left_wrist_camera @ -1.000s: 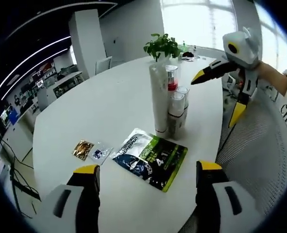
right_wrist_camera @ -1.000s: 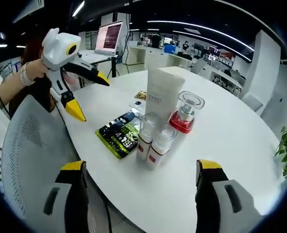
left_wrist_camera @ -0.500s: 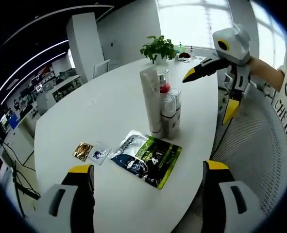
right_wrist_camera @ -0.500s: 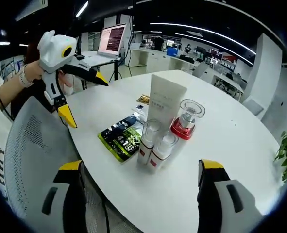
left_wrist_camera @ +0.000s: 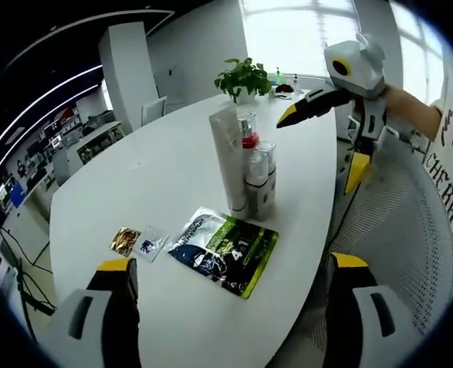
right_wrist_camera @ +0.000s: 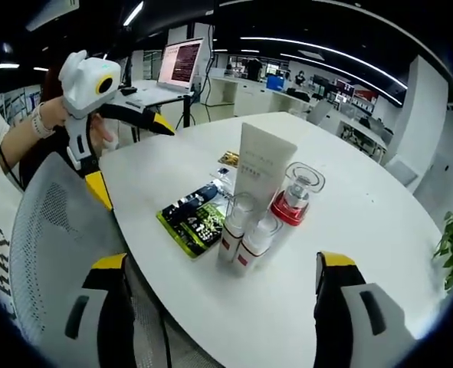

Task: Arrange the skincare products in the storage area until every visible bottle or jar stands upright without overlapping.

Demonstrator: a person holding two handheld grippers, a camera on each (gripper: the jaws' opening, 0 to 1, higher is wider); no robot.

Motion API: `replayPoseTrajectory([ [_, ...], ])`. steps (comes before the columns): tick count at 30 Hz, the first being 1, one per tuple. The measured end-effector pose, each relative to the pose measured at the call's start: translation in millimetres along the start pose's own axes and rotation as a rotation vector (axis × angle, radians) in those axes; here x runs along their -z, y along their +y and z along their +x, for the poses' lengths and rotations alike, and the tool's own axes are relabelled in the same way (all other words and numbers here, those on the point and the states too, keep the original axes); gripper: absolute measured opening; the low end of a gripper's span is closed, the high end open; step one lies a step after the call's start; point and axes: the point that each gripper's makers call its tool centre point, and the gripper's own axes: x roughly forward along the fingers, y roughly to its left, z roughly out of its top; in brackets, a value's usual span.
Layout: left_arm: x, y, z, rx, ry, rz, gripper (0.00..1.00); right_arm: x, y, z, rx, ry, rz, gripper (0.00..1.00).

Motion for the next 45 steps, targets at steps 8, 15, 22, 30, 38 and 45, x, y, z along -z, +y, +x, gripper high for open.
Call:
replayPoseTrajectory([
  [8,-0.9,2.2,3,0.017,0.006,0.005,0.99,0.6,-6,2,0.018,0.007,0.009,1.00],
  [15,1.9,8.7,7,0.027,0.018,0.009,0.99,0.6,-11,4,0.030,0.000,0.045,1.00],
  [22,4.0,22.1,14,0.024,0.033,0.010,0.99,2.3,-15,6,0.027,0.015,0.049,1.00],
  [30,5.6,33.0,21,0.033,0.052,0.014,0.99,-0.2,-20,7,0.034,0.003,0.079,1.00],
  [38,5.2,49.3,29,0.036,0.071,0.034,0.99,-2.4,-23,7,0.030,0.000,0.087,0.90],
  [45,4.5,61.4,36,0.039,0.086,0.052,0.99,-4.0,-25,8,0.027,-0.013,0.111,0.88],
])
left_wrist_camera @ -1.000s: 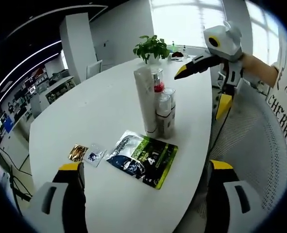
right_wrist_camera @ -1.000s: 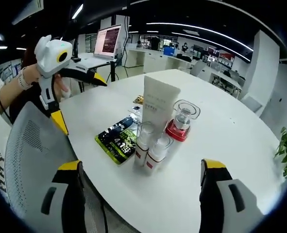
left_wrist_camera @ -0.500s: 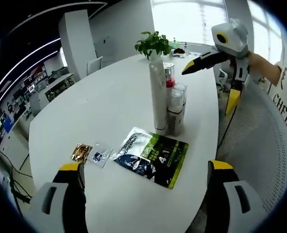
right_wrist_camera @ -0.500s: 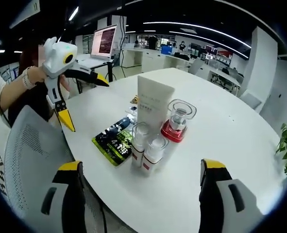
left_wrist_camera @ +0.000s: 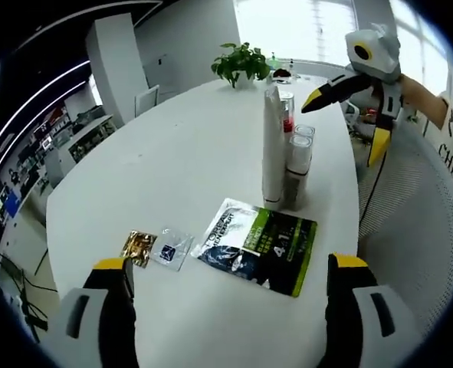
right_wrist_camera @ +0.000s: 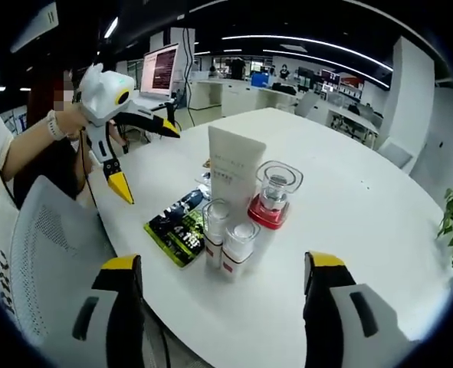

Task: Arrange the skincare products in the storage area until every visible bottle or jar stands upright without overlapping.

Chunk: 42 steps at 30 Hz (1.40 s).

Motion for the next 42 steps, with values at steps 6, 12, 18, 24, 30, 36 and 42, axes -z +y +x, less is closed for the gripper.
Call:
replayPoseTrajectory([
  [6,-4.2,10.5,13,0.044,-0.009,-0.025,0.93,-1.5,0,1,-0.004,0.000,0.008,0.88],
  [12,-7.1,18.3,27,0.071,-0.006,-0.019,0.89,-0.4,1,3,-0.013,0.006,0.015,0.91],
  [18,0.9,30.0,41,0.079,0.030,-0.012,0.83,1.3,3,5,-0.026,0.016,0.022,0.89],
  [24,8.4,40.6,50,0.088,0.068,0.013,0.73,1.2,4,5,-0.036,0.022,0.021,0.87],
  [30,12.7,56.3,63,0.110,0.084,0.007,0.66,1.1,3,6,-0.032,0.024,0.019,0.85],
  [36,18.0,64.6,78,0.129,0.112,-0.022,0.63,4.6,0,5,-0.029,0.029,0.030,0.84],
  [42,18.4,66.7,87,0.147,0.117,-0.049,0.59,9.4,-2,5,-0.028,0.041,0.043,0.83],
])
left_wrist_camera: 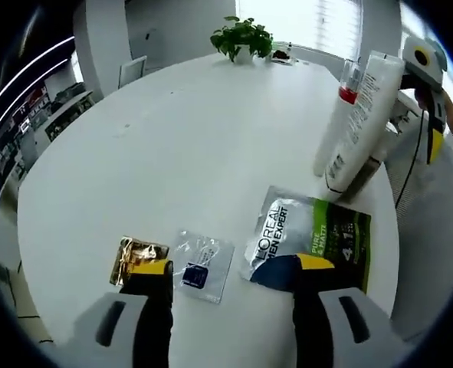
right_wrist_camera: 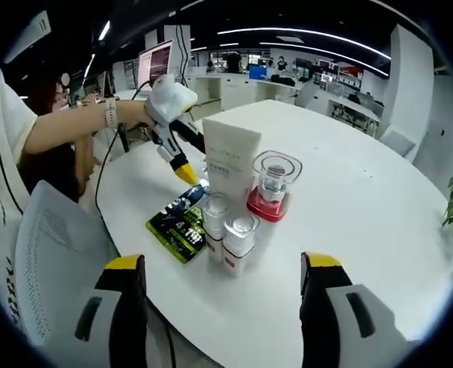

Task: Arrange the skincare products in the storage area until every visible bottle or jar stands upright without overlapping.

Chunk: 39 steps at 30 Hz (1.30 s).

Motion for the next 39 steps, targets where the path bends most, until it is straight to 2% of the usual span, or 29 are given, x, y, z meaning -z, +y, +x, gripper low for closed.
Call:
replayPoseTrajectory([
  [8,4.7,6.6,10,0.017,0.031,-0.013,0.57,5.3,-3,0,0.008,0.005,0.016,0.81],
  [12,1.8,16.4,19,0.032,0.038,-0.026,0.57,9.3,-2,1,0.006,0.011,0.026,0.81],
  [20,8.0,15.7,23,0.050,0.080,-0.029,0.56,10.9,-4,1,0.013,0.008,0.042,0.80],
  [25,9.4,25.3,26,0.051,0.089,-0.041,0.54,11.7,-5,2,0.013,0.005,0.055,0.80],
  [30,14.3,23.9,25,0.033,0.134,0.027,0.50,13.0,-5,2,0.011,0.007,0.061,0.80],
  [34,12.0,16.1,23,0.028,0.140,0.043,0.49,14.1,-4,4,0.006,0.011,0.065,0.80],
  [38,14.3,18.4,22,0.015,0.164,0.090,0.44,11.4,-4,5,0.003,0.003,0.068,0.80],
  [39,13.2,19.2,23,0.024,0.156,0.078,0.44,10.9,-4,4,0.005,0.001,0.068,0.80],
])
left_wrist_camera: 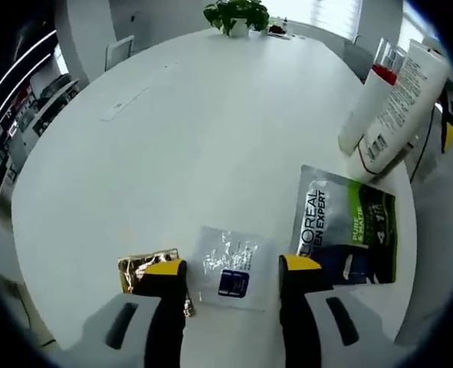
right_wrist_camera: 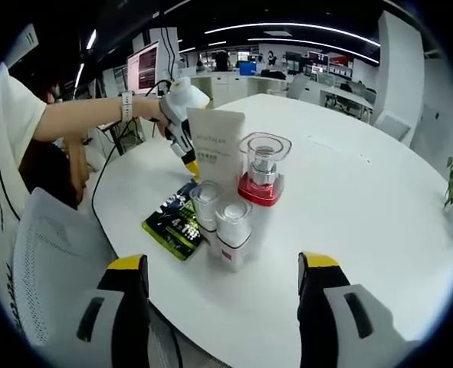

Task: Arrange the skincare products in the storage area until every visible bottle or jar stands upright without overlapping.

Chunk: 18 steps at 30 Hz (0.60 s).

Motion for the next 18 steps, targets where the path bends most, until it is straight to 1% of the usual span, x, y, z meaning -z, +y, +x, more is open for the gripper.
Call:
replayPoseTrajectory([
  [5,-0.3,4.2,2,0.009,0.000,0.020,0.42,-0.3,-1,-1,0.002,-0.001,0.001,0.80],
  [7,0.6,2.6,0,0.010,0.005,0.018,0.38,-0.5,-1,-1,0.003,-0.003,0.002,0.80],
  [8,1.3,5.6,0,0.007,0.008,0.008,0.36,-0.4,0,-2,0.002,-0.003,0.001,0.80],
  [13,2.8,3.2,-2,0.007,0.013,0.003,0.36,-0.6,0,-3,0.003,-0.004,0.001,0.80],
  [15,3.7,7.0,-1,0.005,0.018,0.002,0.36,-0.7,0,-4,0.003,-0.004,0.000,0.80],
  [17,5.6,11.3,-2,-0.003,0.028,0.007,0.36,-1.1,-1,-5,0.006,-0.007,-0.001,0.80],
  [18,6.8,14.9,-4,-0.028,0.035,0.032,0.36,-0.8,0,-5,0.004,-0.005,-0.001,0.80],
])
